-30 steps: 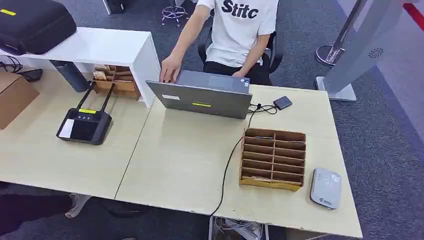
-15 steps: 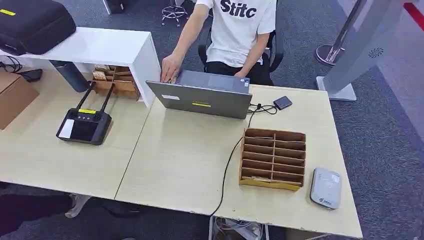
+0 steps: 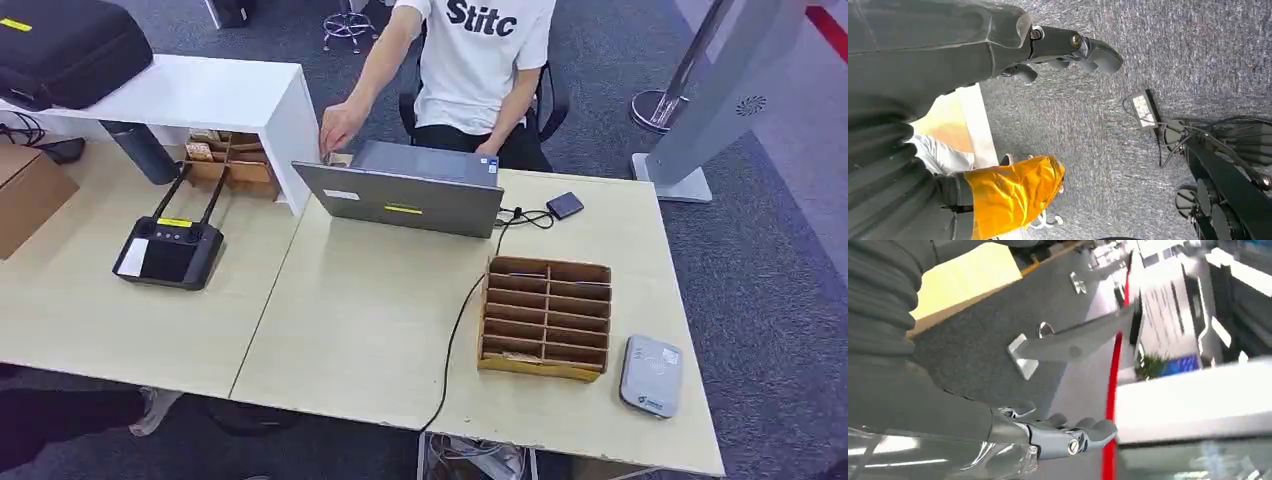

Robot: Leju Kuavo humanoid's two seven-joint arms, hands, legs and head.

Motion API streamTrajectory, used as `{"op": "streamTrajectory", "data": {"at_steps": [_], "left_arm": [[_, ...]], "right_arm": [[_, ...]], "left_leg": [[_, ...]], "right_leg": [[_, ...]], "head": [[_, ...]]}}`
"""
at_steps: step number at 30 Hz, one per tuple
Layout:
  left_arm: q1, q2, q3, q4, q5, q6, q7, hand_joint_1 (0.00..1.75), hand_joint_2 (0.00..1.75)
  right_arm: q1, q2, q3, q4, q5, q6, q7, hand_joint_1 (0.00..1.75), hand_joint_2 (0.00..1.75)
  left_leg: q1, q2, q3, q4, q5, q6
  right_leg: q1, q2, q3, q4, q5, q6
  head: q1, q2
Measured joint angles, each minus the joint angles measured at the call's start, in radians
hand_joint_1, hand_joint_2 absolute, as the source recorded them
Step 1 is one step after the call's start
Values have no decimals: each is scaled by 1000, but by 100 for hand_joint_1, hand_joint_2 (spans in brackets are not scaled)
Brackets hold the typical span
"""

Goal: Pass the card to the sensor for recognition and then transmit it.

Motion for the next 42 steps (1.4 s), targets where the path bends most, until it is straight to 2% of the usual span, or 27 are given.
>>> {"op": "streamTrajectory", "data": {"at_steps": [3,5,8,11,16,22,28,36,42], "left_arm": [[2,1,0,0,2,-8,-8,0,175],[2,1,0,0,2,-10,-14,0,175],[4,1,0,0,3,-8,-14,0,175],[6,1,-1,0,3,-1,-16,0,175],[7,-1,-10,0,1,8,-35,0,175],[4,-6,-33,0,-1,16,-51,0,175],[-4,-11,-54,0,-3,22,-56,0,175],[-12,-19,-78,0,-8,32,-55,0,175],[-14,-24,-85,0,-8,32,-55,0,175]], "right_arm": [[-1,-64,106,-3,194,-6,11,0,175],[-6,-98,163,-3,236,-9,19,0,175],[-8,-127,207,-2,263,-13,31,0,175],[-15,-169,252,7,389,5,65,0,175],[-90,-259,377,63,637,59,128,0,175],[-187,-313,490,112,657,143,174,0,175],[-298,-337,576,180,660,214,202,0,175],[-446,-342,692,292,656,321,236,0,175],[-494,-341,739,336,635,343,236,0,175]], "left_leg": [[0,0,0,0,0,0],[0,-1,1,0,0,0],[0,-2,0,0,0,0],[0,-1,-1,0,0,0],[0,-1,0,0,0,0],[0,0,1,0,1,0],[0,0,1,0,1,0],[0,-1,1,0,1,-1],[0,-1,1,0,1,-1]], "right_leg": [[0,0,0,0,0,0],[0,-1,1,0,0,0],[0,-1,0,0,0,0],[0,-1,0,0,0,0],[0,0,0,0,0,0],[0,0,0,0,1,0],[0,0,0,1,1,0],[0,0,0,1,1,-1],[0,-1,0,1,1,0]], "head": [[0,0],[0,0],[0,0],[0,0],[0,0],[0,0],[0,0],[0,0],[0,0]]}}
